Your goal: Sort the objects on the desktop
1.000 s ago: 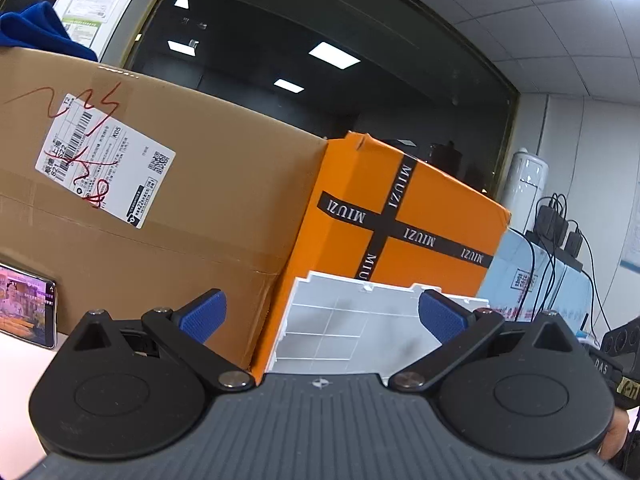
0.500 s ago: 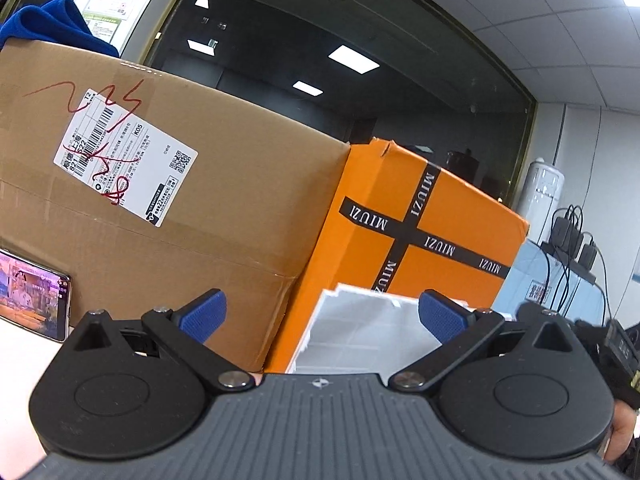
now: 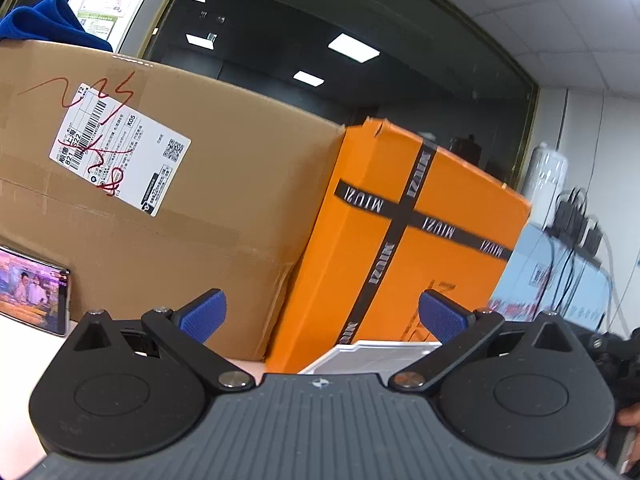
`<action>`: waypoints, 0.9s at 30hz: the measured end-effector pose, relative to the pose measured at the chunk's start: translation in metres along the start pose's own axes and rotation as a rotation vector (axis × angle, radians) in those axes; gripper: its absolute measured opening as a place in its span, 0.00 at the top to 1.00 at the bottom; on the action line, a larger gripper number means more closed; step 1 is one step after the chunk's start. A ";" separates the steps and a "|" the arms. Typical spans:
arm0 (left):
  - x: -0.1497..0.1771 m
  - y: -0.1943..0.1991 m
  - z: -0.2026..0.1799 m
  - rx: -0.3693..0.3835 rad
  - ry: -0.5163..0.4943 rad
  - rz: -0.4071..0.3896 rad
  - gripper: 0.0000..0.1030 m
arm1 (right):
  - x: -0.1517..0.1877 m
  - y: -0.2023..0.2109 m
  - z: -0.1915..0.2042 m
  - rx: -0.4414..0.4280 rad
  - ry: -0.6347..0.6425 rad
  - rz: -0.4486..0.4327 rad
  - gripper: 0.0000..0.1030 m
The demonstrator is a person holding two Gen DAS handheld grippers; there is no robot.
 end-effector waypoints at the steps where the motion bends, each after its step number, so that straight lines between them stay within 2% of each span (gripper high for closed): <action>1: 0.001 -0.001 -0.001 -0.005 -0.018 0.010 0.00 | 0.001 0.001 0.000 0.005 0.001 0.000 0.00; 5: 0.008 -0.006 -0.008 -0.006 -0.088 0.042 0.00 | -0.001 0.006 -0.004 0.053 -0.013 -0.024 0.00; 11: 0.019 -0.011 -0.018 0.013 -0.158 0.095 0.00 | 0.006 0.010 -0.018 0.270 0.063 -0.011 0.00; 22: 0.031 -0.009 -0.025 0.001 -0.235 0.143 0.00 | 0.035 0.024 -0.038 0.409 0.073 0.032 0.00; 27: 0.040 -0.004 -0.033 -0.006 -0.253 0.156 0.00 | 0.051 0.033 -0.033 0.427 0.103 0.035 0.00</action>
Point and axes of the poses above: each gripper's, at about its wrist camera, not at the fingertips, and y roughly against the way its jaws point, z to its left, x to its underside, the point moved 9 cm from there along -y, roughly the way its jaws point, and after that the axes turned 8 degrees about -y, right-handed, at the moved point
